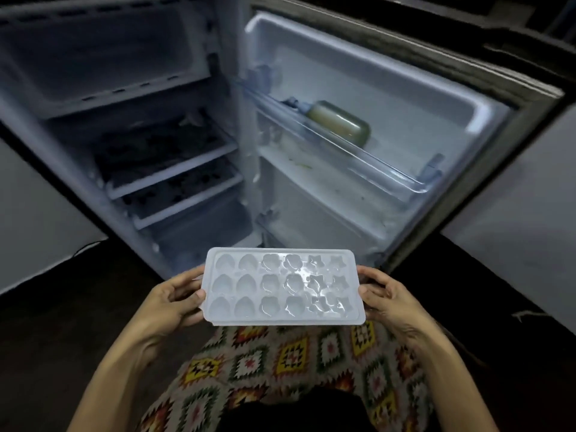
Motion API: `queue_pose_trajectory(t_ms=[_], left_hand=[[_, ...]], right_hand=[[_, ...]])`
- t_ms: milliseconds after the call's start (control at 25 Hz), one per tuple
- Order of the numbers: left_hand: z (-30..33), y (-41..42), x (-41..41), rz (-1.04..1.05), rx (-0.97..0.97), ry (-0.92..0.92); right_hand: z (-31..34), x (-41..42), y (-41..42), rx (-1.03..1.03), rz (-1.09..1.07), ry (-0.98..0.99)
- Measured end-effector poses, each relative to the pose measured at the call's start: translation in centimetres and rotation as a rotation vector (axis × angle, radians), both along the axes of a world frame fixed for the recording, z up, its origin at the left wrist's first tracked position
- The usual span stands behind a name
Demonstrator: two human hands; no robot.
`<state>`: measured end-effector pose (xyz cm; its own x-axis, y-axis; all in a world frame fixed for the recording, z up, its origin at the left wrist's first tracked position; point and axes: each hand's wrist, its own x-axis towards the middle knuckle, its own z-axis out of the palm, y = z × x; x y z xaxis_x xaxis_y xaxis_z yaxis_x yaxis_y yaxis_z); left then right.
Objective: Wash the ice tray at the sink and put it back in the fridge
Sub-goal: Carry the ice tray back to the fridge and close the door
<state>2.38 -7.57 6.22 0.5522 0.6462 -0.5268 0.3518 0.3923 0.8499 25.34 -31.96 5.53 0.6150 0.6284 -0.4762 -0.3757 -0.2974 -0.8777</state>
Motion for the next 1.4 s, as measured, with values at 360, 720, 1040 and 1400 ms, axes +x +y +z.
queue_pose_trajectory(t_ms=[360, 720, 1040, 1400], left_hand=[[0.5, 6.7, -1.7, 0.332, 0.011, 0.017], [1.0, 13.4, 0.9, 0.570, 0.049, -0.024], [3.8, 23.7, 3.9, 0.642, 0.204, -0.032], [7.4, 36.6, 8.3, 0.710, 0.479, 0.024]], right_hand=[[0.9, 4.3, 15.6, -0.015, 0.318, -0.098], [2.1, 8.9, 28.5, 0.042, 0.483, -0.189], [4.2, 11.6, 39.7, 0.104, 0.398, -0.233], [7.1, 13.4, 52.6, 0.199, 0.356, -0.306]])
